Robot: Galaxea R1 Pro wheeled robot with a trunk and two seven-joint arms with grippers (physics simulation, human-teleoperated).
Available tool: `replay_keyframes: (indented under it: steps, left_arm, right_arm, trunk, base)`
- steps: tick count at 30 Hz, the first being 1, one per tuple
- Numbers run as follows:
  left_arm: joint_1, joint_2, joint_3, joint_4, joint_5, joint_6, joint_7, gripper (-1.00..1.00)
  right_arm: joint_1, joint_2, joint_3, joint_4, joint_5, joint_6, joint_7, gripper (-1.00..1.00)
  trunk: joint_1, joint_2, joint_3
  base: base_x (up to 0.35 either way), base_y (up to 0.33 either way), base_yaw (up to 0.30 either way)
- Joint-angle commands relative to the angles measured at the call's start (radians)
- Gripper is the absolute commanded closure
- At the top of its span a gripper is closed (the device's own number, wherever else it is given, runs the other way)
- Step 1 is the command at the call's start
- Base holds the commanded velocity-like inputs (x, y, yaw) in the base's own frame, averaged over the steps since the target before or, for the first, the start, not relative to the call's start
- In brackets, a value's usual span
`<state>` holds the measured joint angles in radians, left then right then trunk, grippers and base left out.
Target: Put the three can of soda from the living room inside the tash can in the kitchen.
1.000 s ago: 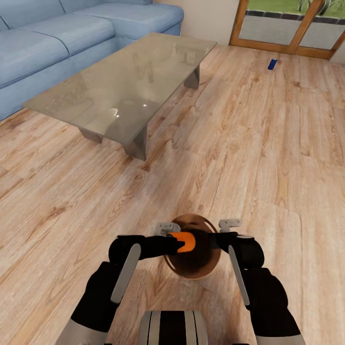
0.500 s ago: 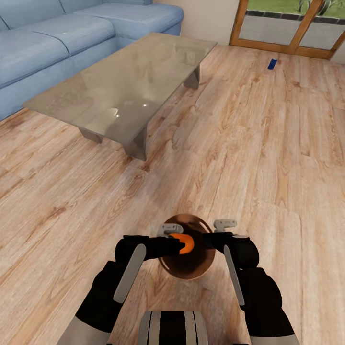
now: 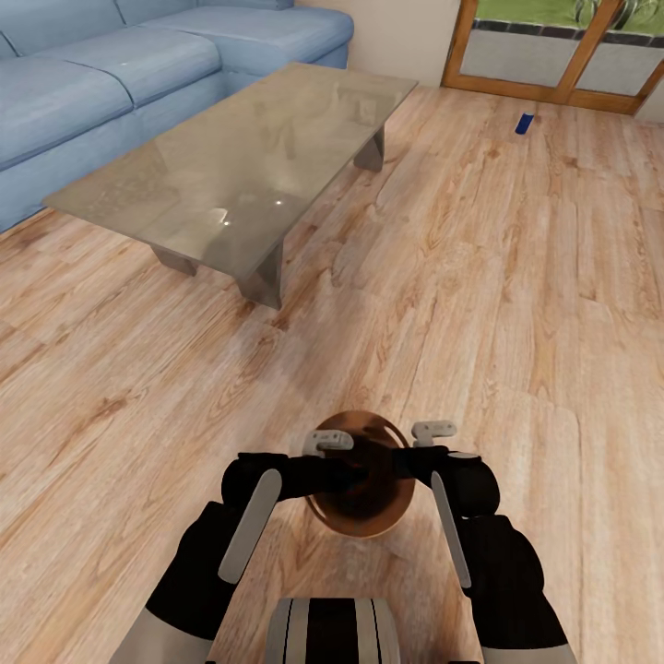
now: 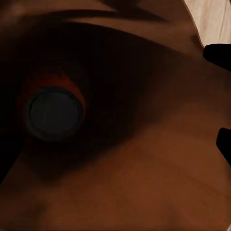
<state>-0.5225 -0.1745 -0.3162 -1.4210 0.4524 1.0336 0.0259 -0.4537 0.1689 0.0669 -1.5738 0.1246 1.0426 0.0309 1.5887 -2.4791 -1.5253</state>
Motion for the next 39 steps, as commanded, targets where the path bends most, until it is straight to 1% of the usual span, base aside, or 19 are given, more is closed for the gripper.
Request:
replay_keyframes:
  steps: [1,8,9,10,11,13,16,19,20,21,22,24,25,26,31,35,36,37,39]
  left_arm:
    - [0.0,0.0,0.0,0.001,-0.015,0.0,0.003,-1.0]
    - [0.001,0.0,-0.002,-0.009,-0.005,0.003,0.002,-1.0]
    - [0.0,0.0,-0.002,-0.011,0.007,0.005,0.001,-1.0]
    - [0.0,0.0,-0.003,-0.014,0.035,0.01,0.0,-1.0]
    - [0.0,0.0,-0.003,-0.018,0.046,0.012,0.0,-1.0]
    - [0.0,0.001,-0.001,-0.05,0.089,0.014,-0.003,-1.0]
    - [-0.001,0.035,0.0,-0.082,0.126,0.014,-0.007,-1.0]
    - [-0.001,0.084,0.0,-0.097,0.197,0.014,-0.01,-1.0]
    - [-0.001,0.094,0.0,-0.099,0.208,0.014,-0.01,-1.0]
    - [-0.003,0.126,0.0,-0.103,0.238,0.014,-0.01,-1.0]
    - [-0.004,0.17,0.0,-0.11,0.273,0.014,-0.011,-1.0]
    - [-0.005,0.214,0.001,-0.114,0.303,0.014,-0.013,-1.0]
    - [-0.005,0.251,0.001,-0.117,0.325,0.014,-0.029,-1.0]
    - [-0.005,0.273,0.001,-0.117,0.335,0.014,-0.046,-1.0]
    - [-0.005,0.368,0.005,-0.12,0.352,0.014,-0.142,-1.0]
    - [-0.005,0.386,0.007,-0.12,0.355,0.014,-0.175,-1.0]
    - [-0.005,0.396,0.01,-0.12,0.355,0.014,-0.216,-1.0]
    - [-0.005,0.423,0.027,-0.12,0.356,0.014,-0.289,-1.0]
    - [-0.005,0.456,0.058,-0.12,0.356,0.014,-0.356,-1.0]
  right_arm:
    - [0.0,0.0,0.001,-0.001,-0.045,0.0,0.004,1.0]
    - [0.0,-0.002,0.0,-0.001,-0.045,0.002,0.007,1.0]
    - [0.0,-0.003,0.0,-0.001,-0.045,0.002,0.007,1.0]
    - [0.0,-0.005,-0.001,-0.001,-0.045,0.001,0.007,1.0]
    - [0.0,-0.006,-0.001,-0.001,-0.045,0.001,0.007,1.0]
    - [0.0,-0.01,-0.003,-0.002,-0.045,-0.001,0.007,1.0]
    - [0.0,-0.012,-0.005,-0.002,-0.045,-0.002,0.007,1.0]
    - [0.0,-0.012,-0.007,-0.002,-0.045,-0.002,0.007,1.0]
    - [0.0,-0.012,-0.007,-0.002,-0.045,-0.002,0.007,1.0]
    - [0.0,-0.013,-0.009,-0.002,-0.045,-0.003,0.006,1.0]
    - [0.0,-0.014,-0.01,-0.002,-0.045,-0.003,0.006,1.0]
    - [0.0,-0.015,-0.01,-0.002,-0.045,-0.003,0.007,1.0]
    - [0.0,-0.016,-0.01,-0.002,-0.045,-0.003,0.007,1.0]
    - [0.0,-0.017,-0.01,-0.002,-0.045,-0.003,0.007,1.0]
    - [0.0,-0.039,-0.013,-0.002,-0.045,-0.004,0.007,1.0]
    - [0.0,-0.041,-0.014,-0.002,-0.045,-0.004,0.007,1.0]
    - [0.0,-0.041,-0.014,-0.002,-0.045,-0.004,0.007,1.0]
    - [0.0,-0.041,-0.015,-0.002,-0.045,-0.004,0.007,1.0]
    - [0.0,-0.042,-0.015,-0.002,-0.045,-0.004,0.007,1.0]
  trunk:
    - [0.0,0.0,0.0]
    - [0.0,0.0,0.0]
    - [0.0,0.0,0.0]
    - [0.0,0.0,0.0]
    - [0.0,0.0,0.0]
    - [0.0,0.0,0.0]
    - [0.0,0.0,0.0]
    - [0.0,0.0,0.0]
    - [0.0,0.0,0.0]
    - [0.0,0.0,0.0]
    - [0.0,0.0,0.0]
    - [0.0,0.0,0.0]
    - [0.0,0.0,0.0]
    - [0.0,0.0,0.0]
    - [0.0,0.0,0.0]
    - [0.0,0.0,0.0]
    - [0.0,0.0,0.0]
    - [0.0,0.0,0.0]
    - [0.0,0.0,0.0]
  base:
    - [0.0,0.0,0.0]
    - [0.0,0.0,0.0]
    - [0.0,0.0,0.0]
    - [0.0,0.0,0.0]
    - [0.0,0.0,0.0]
    - [0.0,0.0,0.0]
    - [0.0,0.0,0.0]
    - [0.0,0.0,0.0]
    - [0.0,0.0,0.0]
    - [0.0,0.0,0.0]
    - [0.0,0.0,0.0]
    - [0.0,0.0,0.0]
    - [0.0,0.0,0.0]
    - [0.0,0.0,0.0]
    - [0.0,0.0,0.0]
    - [0.0,0.0,0.0]
    - [0.0,0.0,0.0]
    - [0.0,0.0,0.0]
    - [0.0,0.0,0.0]
